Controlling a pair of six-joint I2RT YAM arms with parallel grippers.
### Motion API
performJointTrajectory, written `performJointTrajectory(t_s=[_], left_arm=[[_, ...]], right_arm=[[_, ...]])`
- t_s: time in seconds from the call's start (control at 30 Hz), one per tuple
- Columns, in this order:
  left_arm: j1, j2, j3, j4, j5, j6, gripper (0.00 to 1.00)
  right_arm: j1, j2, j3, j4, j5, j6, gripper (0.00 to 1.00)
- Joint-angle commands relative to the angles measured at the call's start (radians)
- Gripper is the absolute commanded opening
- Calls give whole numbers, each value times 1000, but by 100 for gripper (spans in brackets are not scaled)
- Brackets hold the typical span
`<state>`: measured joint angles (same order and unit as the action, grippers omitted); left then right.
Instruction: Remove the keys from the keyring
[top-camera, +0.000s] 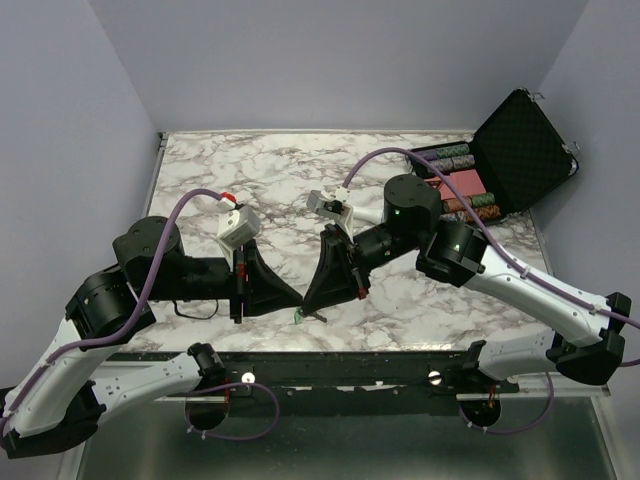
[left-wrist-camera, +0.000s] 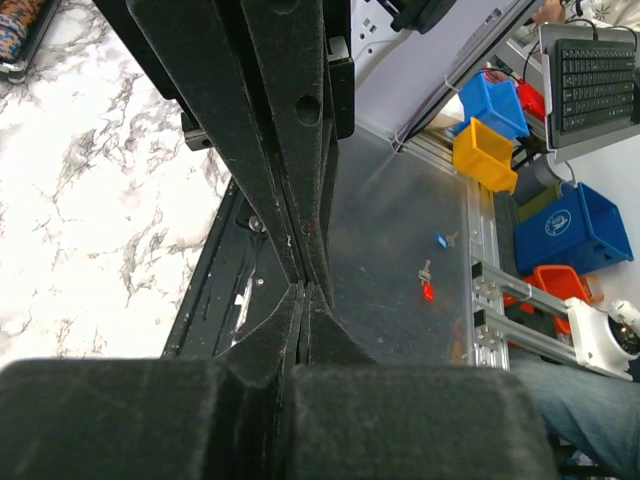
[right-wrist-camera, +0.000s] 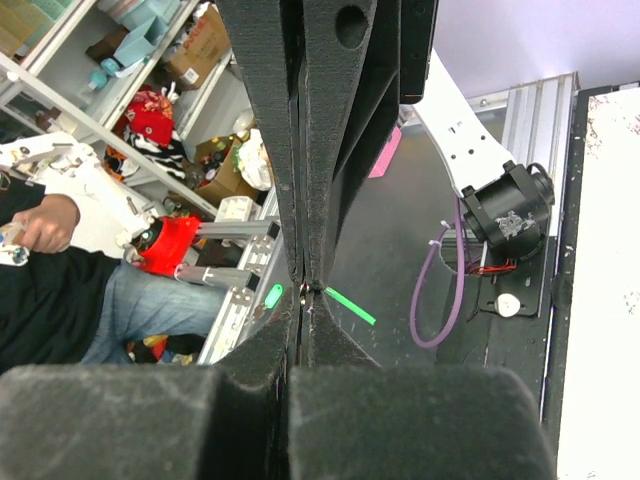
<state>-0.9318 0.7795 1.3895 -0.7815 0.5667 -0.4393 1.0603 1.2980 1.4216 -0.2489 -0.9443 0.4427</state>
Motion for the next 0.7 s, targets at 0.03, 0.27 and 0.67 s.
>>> performJointTrajectory(t_s=[0.03,0.27,0.67], left_arm=[[-7,17,11,-13,36,8,0],[-7,7,20,-13,-20,5,0],[-7,-17,25,10,-102,-18,0]], right_arm=[[0,4,25,-9,-16,-16,1],[0,-17,-9,33,-2,-2,8],[0,-35,-49,77,7,22,25]])
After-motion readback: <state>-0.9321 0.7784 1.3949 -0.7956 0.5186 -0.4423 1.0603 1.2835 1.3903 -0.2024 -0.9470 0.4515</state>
